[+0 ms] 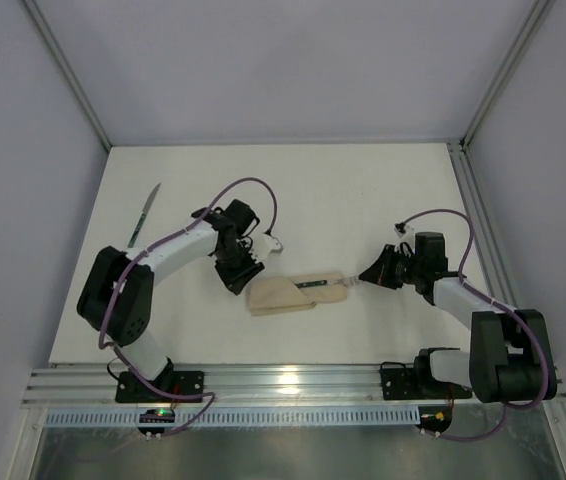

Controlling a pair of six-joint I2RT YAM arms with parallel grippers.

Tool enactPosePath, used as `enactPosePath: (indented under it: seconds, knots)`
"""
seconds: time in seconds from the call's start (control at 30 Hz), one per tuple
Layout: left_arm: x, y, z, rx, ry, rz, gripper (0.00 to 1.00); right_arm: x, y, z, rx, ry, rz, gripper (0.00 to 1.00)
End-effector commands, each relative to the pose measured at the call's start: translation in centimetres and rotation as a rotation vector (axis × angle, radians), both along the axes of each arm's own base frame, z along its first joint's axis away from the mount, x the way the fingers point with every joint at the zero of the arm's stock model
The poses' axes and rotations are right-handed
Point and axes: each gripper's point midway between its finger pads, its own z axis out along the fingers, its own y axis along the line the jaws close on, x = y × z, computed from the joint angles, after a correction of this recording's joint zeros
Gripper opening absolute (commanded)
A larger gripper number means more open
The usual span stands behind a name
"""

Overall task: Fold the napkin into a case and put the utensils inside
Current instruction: Insert the fork into the folded napkin.

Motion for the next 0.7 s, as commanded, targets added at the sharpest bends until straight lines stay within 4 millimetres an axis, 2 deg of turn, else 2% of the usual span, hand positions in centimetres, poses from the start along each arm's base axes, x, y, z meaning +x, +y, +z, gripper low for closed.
enactPosePath:
  seconds: [0.0,0.1,0.17,0.23,0.4,0.6,0.67]
  knots:
    - [-2.3,-2.0,-0.9,-0.093,0.08,-0.036,0.4,0.7,0.5,1.1,-0.001,-0.051,0.057,0.04]
    - [-2.2,-2.5,-1.5,-0.109,0.098,-0.029,0.36,0.9,1.2,1.3,-0.007,-0.059,0.09,0.04]
    - [-1.9,-2.4,-2.0,-0.1,0.081,-0.019,0.31,0.1,2.0,0.7,-0.028,-0.022,0.124,0.04]
    - [-1.7,-2.2,-2.8,-0.082,0.077,-0.011,0.27,0.4,2.5,0.5,-0.049,-0.022,0.126,0.04]
    - [-1.9,-2.2,-4.2,-0.077,0.093,-0.002,0.24,0.8,4.6,0.6,-0.038,-0.03,0.085,0.04]
    - [-1.8,-2.0,-4.2,-0.073,0.082,0.0,0.24,1.6,7.0,1.6,0.02,-0.081,0.009,0.04]
    - [-1.7,-2.0,-3.8,-0.077,0.068,0.002,0.24,1.8,6.9,1.6,0.023,-0.091,-0.023,0.04]
